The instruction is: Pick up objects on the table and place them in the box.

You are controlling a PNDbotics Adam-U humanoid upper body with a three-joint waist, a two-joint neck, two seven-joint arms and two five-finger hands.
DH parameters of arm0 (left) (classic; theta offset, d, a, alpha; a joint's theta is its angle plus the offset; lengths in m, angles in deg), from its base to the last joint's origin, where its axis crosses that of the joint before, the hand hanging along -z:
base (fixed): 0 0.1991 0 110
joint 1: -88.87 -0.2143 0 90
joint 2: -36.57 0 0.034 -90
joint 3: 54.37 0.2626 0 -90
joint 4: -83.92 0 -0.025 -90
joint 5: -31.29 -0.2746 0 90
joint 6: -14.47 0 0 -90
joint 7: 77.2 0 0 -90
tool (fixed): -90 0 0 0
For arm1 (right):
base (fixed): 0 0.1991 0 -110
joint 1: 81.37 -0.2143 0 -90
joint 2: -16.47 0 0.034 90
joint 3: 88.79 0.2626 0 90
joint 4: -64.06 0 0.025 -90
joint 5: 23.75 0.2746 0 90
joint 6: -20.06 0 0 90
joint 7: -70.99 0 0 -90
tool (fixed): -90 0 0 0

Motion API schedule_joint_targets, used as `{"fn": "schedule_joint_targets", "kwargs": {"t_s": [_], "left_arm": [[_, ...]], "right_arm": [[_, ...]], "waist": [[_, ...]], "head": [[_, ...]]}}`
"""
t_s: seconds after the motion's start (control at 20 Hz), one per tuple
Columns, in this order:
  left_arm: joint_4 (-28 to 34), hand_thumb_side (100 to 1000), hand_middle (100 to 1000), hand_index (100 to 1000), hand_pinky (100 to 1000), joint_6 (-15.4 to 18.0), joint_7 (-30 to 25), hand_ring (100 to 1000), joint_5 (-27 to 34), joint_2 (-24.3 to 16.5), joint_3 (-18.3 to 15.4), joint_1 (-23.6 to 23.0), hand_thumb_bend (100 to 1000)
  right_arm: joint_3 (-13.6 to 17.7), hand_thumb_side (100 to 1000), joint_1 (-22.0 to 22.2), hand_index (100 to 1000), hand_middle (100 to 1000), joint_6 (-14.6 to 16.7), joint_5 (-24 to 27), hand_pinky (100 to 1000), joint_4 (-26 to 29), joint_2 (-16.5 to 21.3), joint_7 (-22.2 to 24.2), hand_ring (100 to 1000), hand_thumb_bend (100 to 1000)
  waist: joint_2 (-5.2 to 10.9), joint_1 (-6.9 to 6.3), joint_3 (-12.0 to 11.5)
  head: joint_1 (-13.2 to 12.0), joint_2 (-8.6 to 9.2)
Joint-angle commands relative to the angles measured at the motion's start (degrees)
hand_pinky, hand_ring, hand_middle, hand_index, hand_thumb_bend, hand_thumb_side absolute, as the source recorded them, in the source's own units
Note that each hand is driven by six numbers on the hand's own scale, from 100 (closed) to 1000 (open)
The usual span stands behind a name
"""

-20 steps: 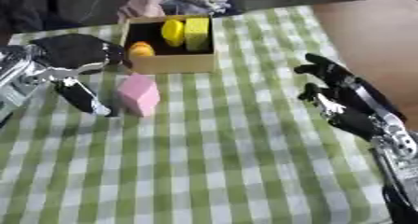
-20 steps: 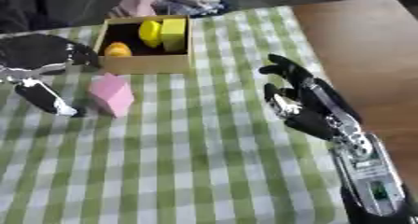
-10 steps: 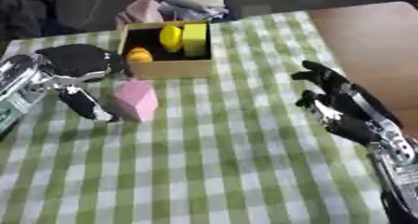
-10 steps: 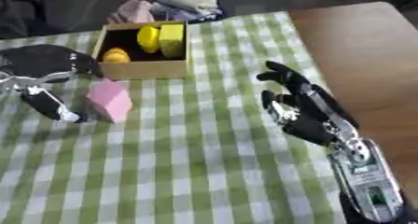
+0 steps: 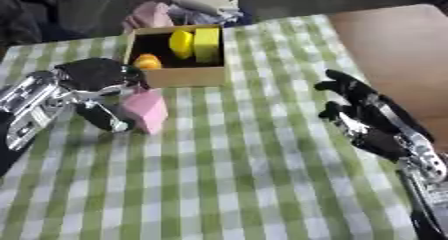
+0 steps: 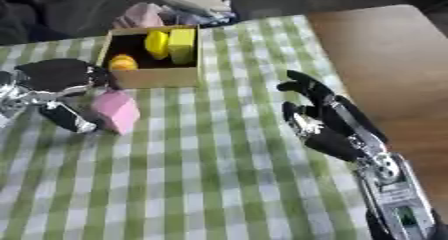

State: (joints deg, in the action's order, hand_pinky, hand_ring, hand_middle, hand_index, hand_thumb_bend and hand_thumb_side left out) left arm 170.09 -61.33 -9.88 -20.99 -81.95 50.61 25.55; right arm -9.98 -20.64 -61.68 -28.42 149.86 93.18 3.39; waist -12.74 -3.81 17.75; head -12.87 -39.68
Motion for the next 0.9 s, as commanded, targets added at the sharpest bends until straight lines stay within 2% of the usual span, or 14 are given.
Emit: {"fn": "schedule_joint_targets", "kwargs": {"t_s": [0.05,0.15,0.2,0.35,0.4,0.55,0.7,0.9], "left_arm": [[-0.77,393,804,854,838,0.7,0.27,813,-0.13,-0.44,0.2,1.0,337],[-1.09,380,775,828,827,0.82,0.96,788,0.09,-0.17,0.24,1.04,317],[-1.09,357,717,779,804,0.73,1.58,741,0.31,-0.12,0.11,1.05,281],[-0.79,336,629,712,777,0.27,4.16,670,1.12,-0.24,-0.29,0.94,256],[-0.59,317,572,665,749,0.01,5.12,610,1.55,-0.24,-0.55,0.93,230],[-0.63,327,589,677,753,-0.35,7.28,621,2.16,-0.46,-0.46,0.84,248],[-0.8,299,508,601,705,-0.58,8.51,535,2.45,-0.51,-0.49,1.07,203],[0.21,268,497,589,701,-1.92,10.63,527,3.7,-1.5,-2.12,1.49,176]], "right_arm": [[0.15,470,-0.69,976,829,0.02,0.32,671,0.49,-0.16,0.08,1000,100],[0.18,470,-0.64,976,829,0.01,0.34,671,0.49,-0.18,0.06,1000,100],[0.22,470,-0.6,976,829,-0.01,0.33,671,0.47,-0.17,0.02,1000,100],[0.29,470,-0.5,976,829,-0.08,0.28,671,0.39,-0.11,-0.13,1000,100],[0.3,470,-0.47,976,829,-0.1,0.27,671,0.38,-0.11,-0.17,1000,100],[0.27,470,-0.48,976,829,-0.1,0.22,671,0.37,-0.13,-0.19,1000,100],[0.31,470,-0.52,976,829,-0.12,0.13,671,0.33,-0.11,-0.23,1000,100],[0.43,470,-0.51,976,829,-0.15,0.08,671,0.3,0.04,-0.35,1000,100]], "waist": [[0.07,0.53,0.09],[0.02,0.56,0.1],[0.02,0.57,0.07],[0.07,0.56,-0.06],[0.1,0.56,-0.13],[0.18,0.54,-0.19],[0.25,0.59,-0.19],[0.33,0.63,-0.27]], "head": [[-0.15,0.94],[-0.16,0.96],[-0.12,0.92],[-0.1,0.87],[-0.03,0.89],[0.04,1.02],[0.18,1.31],[0.36,1.42]]}}
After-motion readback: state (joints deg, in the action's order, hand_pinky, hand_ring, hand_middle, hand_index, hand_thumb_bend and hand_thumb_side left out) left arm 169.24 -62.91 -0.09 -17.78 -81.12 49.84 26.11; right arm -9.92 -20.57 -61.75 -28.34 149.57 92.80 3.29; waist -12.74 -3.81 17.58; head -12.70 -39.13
